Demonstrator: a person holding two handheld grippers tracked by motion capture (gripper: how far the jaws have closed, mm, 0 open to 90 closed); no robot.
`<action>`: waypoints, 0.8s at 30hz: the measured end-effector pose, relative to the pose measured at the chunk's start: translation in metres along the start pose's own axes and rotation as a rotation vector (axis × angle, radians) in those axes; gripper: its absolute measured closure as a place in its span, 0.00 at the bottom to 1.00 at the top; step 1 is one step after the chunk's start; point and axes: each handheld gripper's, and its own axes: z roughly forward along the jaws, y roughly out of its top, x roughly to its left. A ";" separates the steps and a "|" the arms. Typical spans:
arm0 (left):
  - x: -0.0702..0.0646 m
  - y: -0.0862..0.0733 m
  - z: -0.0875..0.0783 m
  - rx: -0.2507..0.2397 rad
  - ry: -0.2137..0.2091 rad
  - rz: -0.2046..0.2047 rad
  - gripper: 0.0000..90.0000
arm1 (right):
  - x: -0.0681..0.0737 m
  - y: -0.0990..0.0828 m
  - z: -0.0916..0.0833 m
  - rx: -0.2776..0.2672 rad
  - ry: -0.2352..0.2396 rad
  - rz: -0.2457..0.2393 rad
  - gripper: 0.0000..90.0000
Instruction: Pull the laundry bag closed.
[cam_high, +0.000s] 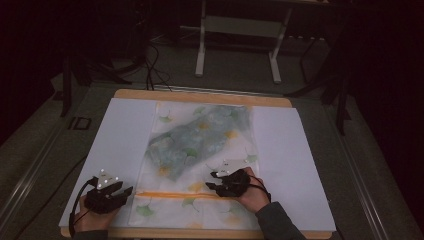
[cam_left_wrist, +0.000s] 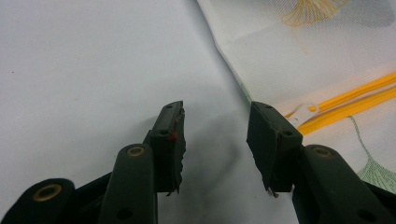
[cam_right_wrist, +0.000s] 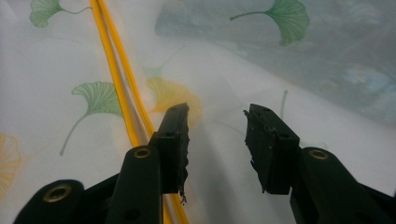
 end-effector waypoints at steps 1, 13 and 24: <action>0.000 0.000 0.000 0.000 -0.001 0.000 0.63 | 0.000 0.001 0.001 -0.003 0.003 -0.002 0.65; 0.003 -0.001 -0.002 -0.001 -0.008 -0.001 0.62 | 0.006 0.014 0.018 0.007 0.040 -0.032 0.66; 0.004 -0.001 -0.003 0.000 -0.010 0.005 0.62 | 0.013 0.025 0.036 0.025 0.079 -0.070 0.67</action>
